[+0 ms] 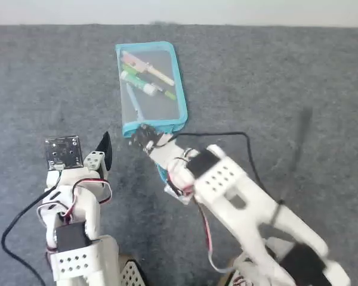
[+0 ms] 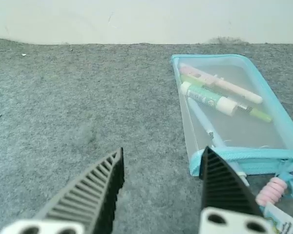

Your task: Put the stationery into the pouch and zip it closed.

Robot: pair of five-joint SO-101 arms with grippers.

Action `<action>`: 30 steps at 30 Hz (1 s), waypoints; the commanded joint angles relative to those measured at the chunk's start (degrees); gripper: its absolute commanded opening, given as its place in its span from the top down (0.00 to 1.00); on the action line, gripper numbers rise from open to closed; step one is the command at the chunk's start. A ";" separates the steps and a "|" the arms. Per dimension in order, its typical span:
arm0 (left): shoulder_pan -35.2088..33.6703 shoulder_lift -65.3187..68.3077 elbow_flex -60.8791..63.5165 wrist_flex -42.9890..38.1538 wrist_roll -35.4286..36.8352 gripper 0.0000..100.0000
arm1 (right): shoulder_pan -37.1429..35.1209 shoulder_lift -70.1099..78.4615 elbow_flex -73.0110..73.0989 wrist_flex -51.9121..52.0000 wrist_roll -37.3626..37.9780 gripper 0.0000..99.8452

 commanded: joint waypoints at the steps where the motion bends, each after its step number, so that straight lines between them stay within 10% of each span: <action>1: -0.18 -0.35 -0.84 -2.02 0.53 0.76 | -4.00 -9.54 3.08 -5.14 -0.70 0.76; 13: -0.26 -0.44 -0.84 -1.76 0.53 0.76 | -8.40 5.14 8.88 -22.20 -0.62 0.77; 30: -0.26 -0.35 -0.84 -1.85 0.53 0.76 | 4.70 12.62 3.78 -12.70 -4.40 0.99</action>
